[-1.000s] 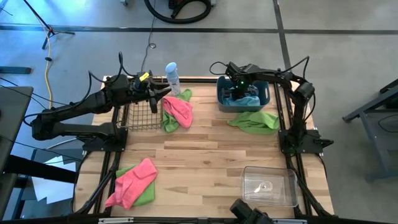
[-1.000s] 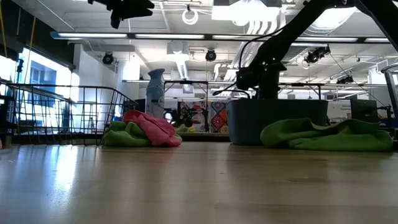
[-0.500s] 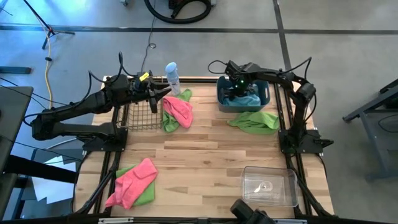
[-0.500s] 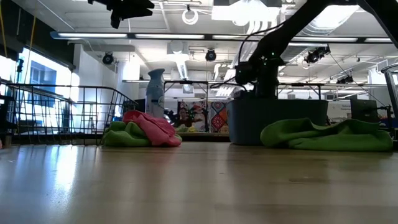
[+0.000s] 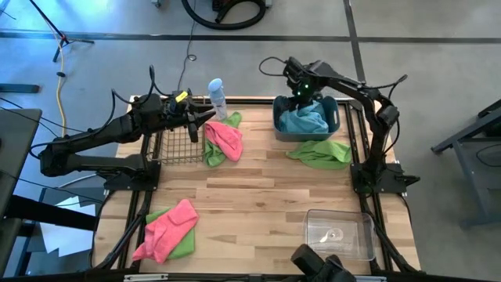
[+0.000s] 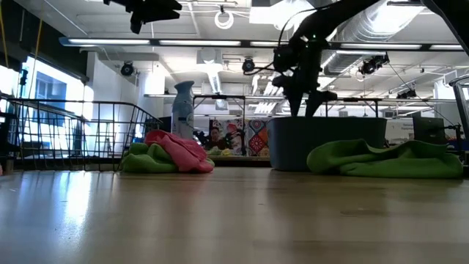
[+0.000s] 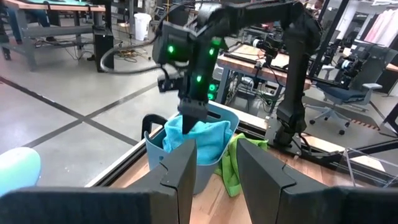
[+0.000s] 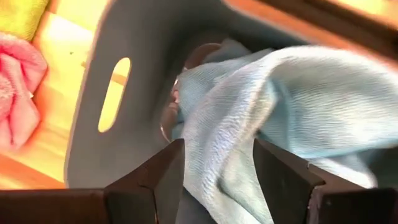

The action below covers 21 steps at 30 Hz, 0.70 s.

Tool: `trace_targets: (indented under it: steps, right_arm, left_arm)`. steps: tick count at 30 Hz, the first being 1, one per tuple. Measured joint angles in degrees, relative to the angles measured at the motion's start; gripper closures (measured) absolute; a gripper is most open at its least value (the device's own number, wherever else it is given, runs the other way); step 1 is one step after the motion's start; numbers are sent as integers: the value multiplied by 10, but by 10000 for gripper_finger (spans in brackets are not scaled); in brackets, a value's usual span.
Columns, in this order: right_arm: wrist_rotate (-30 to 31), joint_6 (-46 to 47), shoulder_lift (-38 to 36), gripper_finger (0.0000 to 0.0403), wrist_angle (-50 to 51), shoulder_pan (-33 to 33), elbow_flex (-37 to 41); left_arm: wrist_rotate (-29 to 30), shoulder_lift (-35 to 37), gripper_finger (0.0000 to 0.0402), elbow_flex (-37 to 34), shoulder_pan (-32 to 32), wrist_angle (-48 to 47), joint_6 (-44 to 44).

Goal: Sort microfiber towel by color & place in baskets
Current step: Put the blue towel into the blue bin

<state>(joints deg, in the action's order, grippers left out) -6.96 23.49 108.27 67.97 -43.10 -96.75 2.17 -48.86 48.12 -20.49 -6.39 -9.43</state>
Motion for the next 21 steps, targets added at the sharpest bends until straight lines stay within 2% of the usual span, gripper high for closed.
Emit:
trace_targets:
  steps: [7,10,13,15,16,19,21]
  right_arm:
    - [45,-71,-1,220,98,-2,-82]
    - [45,-95,-13,245,100,8,-80]
    - [33,-109,-41,311,67,23,-38]
    - [19,-105,-64,371,27,32,7]
    - [8,-100,-77,386,1,35,37]
    - [-43,-62,-111,383,-86,38,128]
    - [-41,-43,-126,393,-134,35,184]
  left_arm:
    - [0,0,298,0,0,0,-5]
    - [0,0,298,0,0,0,-5]
    - [0,0,298,0,0,0,-5]
    - [3,0,298,0,0,0,-5]
    - [7,0,298,0,0,0,-5]
    - [18,0,298,0,0,0,-5]
    - [20,0,298,0,0,0,-7]
